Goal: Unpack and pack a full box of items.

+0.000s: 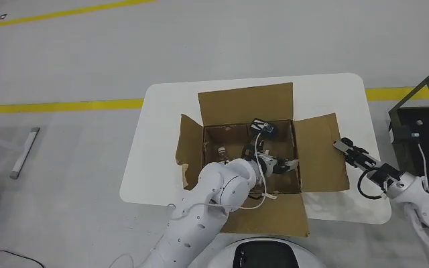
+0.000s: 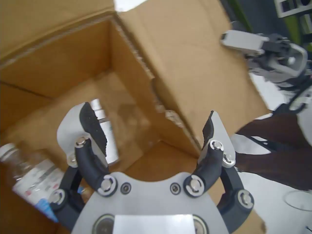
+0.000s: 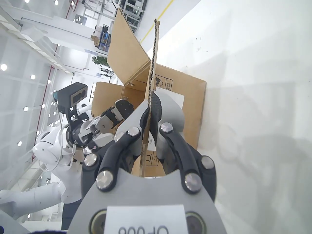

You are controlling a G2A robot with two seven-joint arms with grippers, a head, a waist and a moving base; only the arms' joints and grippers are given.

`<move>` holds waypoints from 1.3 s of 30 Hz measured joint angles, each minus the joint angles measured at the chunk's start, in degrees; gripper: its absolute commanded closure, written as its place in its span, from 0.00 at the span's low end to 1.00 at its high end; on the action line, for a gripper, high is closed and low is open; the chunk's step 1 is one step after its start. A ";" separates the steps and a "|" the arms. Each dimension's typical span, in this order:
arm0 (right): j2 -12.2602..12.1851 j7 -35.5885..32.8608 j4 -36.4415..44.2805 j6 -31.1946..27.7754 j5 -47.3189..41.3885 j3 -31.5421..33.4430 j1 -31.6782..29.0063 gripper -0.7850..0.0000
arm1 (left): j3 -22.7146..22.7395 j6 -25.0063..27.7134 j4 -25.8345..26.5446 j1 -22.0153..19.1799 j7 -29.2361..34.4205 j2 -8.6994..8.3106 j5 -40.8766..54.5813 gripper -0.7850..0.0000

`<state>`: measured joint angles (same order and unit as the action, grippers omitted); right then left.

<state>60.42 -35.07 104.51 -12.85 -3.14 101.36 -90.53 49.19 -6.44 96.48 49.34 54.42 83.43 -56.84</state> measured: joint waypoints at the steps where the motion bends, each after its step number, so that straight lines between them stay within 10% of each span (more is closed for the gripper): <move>1: -0.01 0.02 0.12 -0.05 0.11 -0.01 -0.05 1.00 | 0.74 -0.11 0.36 0.35 1.51 -0.39 -2.78 0.00; 11: -0.10 0.21 1.25 -0.48 2.55 -0.62 0.09 1.00 | 3.02 -3.26 0.81 2.60 13.33 -1.75 -17.53 0.00; 30: -0.20 1.09 1.69 -1.32 4.35 -0.86 -0.36 1.00 | 3.77 -2.79 0.79 3.87 13.00 -1.76 -16.94 0.00; 39: -0.22 1.55 2.48 -1.44 4.38 -0.59 -1.06 1.00 | 2.49 -12.07 -3.31 0.92 21.95 -0.32 -17.85 0.00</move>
<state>60.20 -33.52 107.00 -14.30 1.23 100.77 -91.58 51.68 -18.51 93.17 50.26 76.37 83.10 -74.69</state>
